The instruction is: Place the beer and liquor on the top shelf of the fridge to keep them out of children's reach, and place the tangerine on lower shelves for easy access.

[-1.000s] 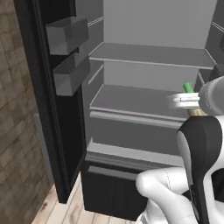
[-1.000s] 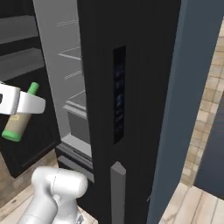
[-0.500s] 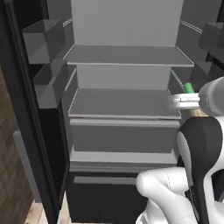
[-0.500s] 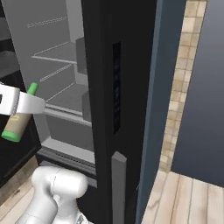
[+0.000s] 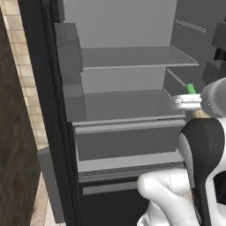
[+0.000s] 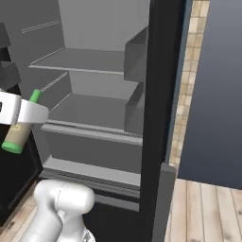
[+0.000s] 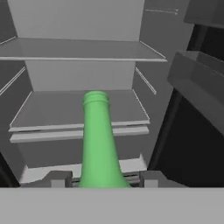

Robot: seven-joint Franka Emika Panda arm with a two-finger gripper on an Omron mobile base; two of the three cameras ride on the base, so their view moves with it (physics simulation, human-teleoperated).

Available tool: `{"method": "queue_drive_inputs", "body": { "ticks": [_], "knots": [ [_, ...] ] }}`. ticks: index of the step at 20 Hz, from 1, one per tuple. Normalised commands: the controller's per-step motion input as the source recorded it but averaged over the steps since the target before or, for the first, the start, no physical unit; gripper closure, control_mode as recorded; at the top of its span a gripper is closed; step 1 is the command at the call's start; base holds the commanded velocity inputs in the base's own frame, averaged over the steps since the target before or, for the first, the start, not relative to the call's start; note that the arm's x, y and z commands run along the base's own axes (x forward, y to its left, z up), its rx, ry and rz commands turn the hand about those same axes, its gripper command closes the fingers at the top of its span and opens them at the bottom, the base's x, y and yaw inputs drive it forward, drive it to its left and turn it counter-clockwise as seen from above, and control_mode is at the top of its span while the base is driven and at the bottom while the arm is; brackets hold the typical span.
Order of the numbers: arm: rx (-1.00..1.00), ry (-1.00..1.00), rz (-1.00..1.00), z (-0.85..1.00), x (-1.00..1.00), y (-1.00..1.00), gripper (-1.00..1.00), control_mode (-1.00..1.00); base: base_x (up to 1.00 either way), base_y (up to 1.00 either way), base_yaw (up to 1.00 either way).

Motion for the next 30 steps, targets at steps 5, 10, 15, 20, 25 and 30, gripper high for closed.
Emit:
{"method": "queue_drive_inputs", "body": {
  "ticks": [5,10,15,20,25,30],
  "knots": [
    [0.0,0.0,0.0,0.0,0.0,0.0,1.0,1.0,0.47,0.37,-0.21],
    [0.0,0.0,0.0,0.0,0.0,0.0,1.0,1.0,0.65,-0.09,-0.08],
    [0.0,0.0,0.0,0.0,0.0,0.0,1.0,1.0,0.66,-0.34,-0.01],
    [0.0,0.0,0.0,0.0,0.0,0.0,1.0,1.0,0.59,-0.3,0.0],
    [0.08,-0.13,0.0,0.0,0.16,-0.19,1.0,-1.0,0.19,-0.13,0.0],
    [0.09,-0.4,0.0,0.0,0.19,-0.28,1.0,-1.0,0.0,0.0,0.0]
  ]
}}
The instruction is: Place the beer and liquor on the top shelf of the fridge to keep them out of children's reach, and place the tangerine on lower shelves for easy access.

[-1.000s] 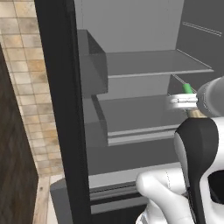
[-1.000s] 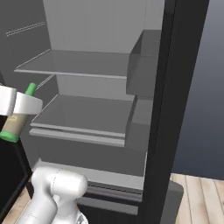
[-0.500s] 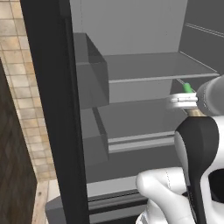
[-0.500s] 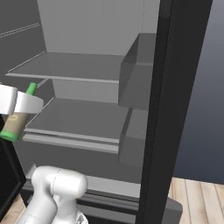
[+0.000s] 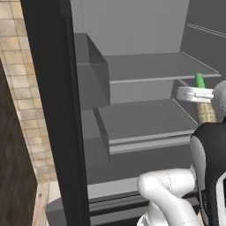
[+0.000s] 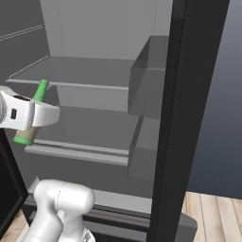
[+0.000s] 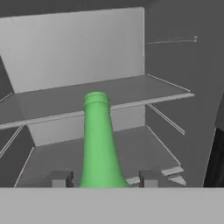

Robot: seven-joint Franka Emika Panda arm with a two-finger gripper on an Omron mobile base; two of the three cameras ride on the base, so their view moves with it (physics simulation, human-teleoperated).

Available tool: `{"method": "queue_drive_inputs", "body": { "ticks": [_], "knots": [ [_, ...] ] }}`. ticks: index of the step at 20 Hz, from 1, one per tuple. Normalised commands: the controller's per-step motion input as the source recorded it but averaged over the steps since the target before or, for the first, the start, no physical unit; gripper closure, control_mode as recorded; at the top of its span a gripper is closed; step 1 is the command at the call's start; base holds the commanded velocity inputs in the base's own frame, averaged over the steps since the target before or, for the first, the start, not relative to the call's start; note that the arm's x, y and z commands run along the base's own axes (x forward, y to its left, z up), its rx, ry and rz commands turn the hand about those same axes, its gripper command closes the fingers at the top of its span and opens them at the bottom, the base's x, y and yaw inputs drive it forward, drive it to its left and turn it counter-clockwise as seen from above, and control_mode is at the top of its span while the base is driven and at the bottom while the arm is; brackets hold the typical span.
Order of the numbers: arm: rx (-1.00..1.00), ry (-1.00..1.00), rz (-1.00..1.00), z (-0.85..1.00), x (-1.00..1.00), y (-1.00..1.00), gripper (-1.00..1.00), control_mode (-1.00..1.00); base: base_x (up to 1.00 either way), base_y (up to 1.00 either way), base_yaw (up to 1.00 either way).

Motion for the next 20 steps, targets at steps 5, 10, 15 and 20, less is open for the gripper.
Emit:
{"method": "queue_drive_inputs", "body": {
  "ticks": [5,10,15,20],
  "knots": [
    [0.06,-0.44,0.0,0.04,0.25,-0.23,1.0,-1.0,0.0,0.0,0.0],
    [0.01,-0.4,0.0,0.2,0.27,-0.07,1.0,-1.0,0.0,0.0,0.0],
    [0.0,-0.25,0.0,0.42,0.24,0.0,1.0,-1.0,0.0,0.0,0.0],
    [0.0,-0.2,0.0,0.4,0.2,0.0,1.0,-1.0,0.0,0.0,0.0]
  ]
}}
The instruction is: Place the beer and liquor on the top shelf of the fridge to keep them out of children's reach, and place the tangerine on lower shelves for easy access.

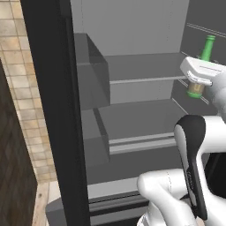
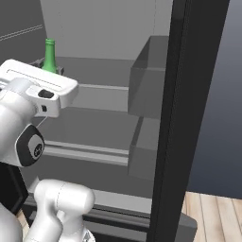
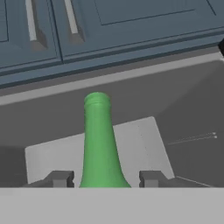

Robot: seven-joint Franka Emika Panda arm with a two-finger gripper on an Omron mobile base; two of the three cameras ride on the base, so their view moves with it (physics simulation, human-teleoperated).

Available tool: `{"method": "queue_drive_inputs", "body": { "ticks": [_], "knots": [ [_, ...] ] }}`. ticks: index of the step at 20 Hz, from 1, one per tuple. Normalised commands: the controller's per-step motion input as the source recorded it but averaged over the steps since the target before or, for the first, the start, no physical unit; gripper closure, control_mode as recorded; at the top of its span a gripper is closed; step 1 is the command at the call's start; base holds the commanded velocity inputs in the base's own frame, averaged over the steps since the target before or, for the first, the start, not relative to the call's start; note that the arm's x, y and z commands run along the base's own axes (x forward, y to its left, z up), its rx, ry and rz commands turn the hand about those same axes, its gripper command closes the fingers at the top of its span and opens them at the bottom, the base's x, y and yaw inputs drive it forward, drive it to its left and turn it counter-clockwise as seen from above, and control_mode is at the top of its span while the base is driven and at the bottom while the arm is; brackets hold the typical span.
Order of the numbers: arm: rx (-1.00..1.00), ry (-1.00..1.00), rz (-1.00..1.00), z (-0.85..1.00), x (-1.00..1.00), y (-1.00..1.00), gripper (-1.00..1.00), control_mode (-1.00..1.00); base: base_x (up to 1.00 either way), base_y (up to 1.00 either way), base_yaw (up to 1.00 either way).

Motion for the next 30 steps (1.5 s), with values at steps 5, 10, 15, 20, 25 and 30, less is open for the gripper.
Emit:
{"method": "queue_drive_inputs", "body": {
  "ticks": [5,10,15,20,25,30],
  "knots": [
    [0.0,-0.18,0.0,0.1,0.21,0.0,1.0,-1.0,0.0,0.0,0.0],
    [0.0,-0.01,0.0,0.0,0.25,0.0,1.0,-1.0,0.0,0.0,0.0],
    [0.0,0.0,0.02,0.0,0.3,0.0,1.0,-1.0,0.0,0.0,0.0],
    [0.0,0.0,0.01,0.0,0.39,0.0,1.0,-1.0,0.0,0.0,0.0],
    [0.0,0.0,0.01,0.0,0.47,0.0,1.0,-1.0,0.0,0.0,0.0],
    [0.0,0.0,0.02,0.0,0.53,0.0,1.0,-1.0,0.0,0.0,0.0]
  ]
}}
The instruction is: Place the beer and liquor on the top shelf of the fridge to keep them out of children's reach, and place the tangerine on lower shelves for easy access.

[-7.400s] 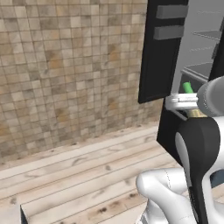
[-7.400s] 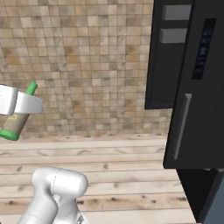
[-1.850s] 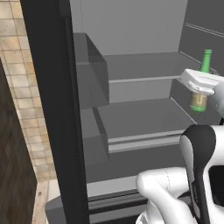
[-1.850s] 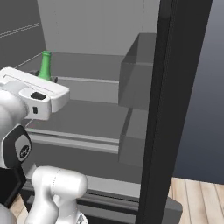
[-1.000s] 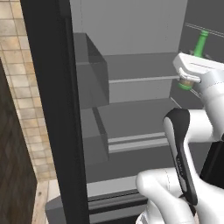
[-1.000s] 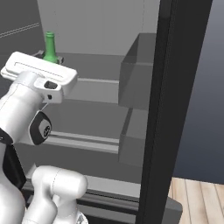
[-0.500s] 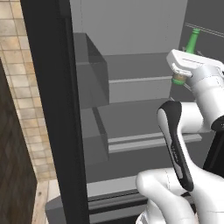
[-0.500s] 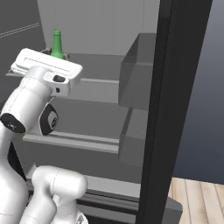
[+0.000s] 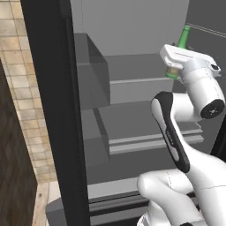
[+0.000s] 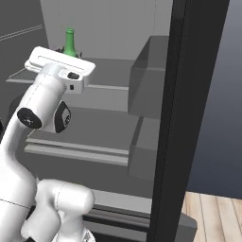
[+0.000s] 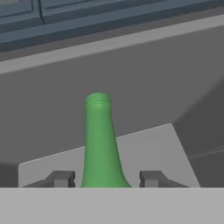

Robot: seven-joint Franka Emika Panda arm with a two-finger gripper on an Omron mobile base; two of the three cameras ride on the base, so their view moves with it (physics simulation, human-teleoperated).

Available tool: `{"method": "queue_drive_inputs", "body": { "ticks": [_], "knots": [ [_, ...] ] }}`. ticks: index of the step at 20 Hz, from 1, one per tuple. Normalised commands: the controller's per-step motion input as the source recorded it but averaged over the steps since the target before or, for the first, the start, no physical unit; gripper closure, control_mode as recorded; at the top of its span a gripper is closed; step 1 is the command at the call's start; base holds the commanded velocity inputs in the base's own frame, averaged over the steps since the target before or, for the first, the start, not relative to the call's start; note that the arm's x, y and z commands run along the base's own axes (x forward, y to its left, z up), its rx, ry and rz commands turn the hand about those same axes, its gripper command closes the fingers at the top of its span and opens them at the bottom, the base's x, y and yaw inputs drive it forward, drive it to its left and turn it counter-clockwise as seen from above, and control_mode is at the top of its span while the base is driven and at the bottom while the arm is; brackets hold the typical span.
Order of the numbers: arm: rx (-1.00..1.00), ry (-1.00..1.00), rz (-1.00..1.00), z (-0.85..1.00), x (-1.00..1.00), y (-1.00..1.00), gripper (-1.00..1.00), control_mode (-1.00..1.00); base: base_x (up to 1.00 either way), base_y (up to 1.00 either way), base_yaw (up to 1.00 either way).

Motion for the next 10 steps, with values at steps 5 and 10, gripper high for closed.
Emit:
{"method": "queue_drive_inputs", "body": {
  "ticks": [5,10],
  "knots": [
    [0.0,0.0,0.02,-0.02,0.53,0.0,1.0,-1.0,0.0,0.0,0.0],
    [0.0,0.0,0.02,-0.19,0.39,0.0,1.0,-1.0,0.0,0.0,0.0]
  ]
}}
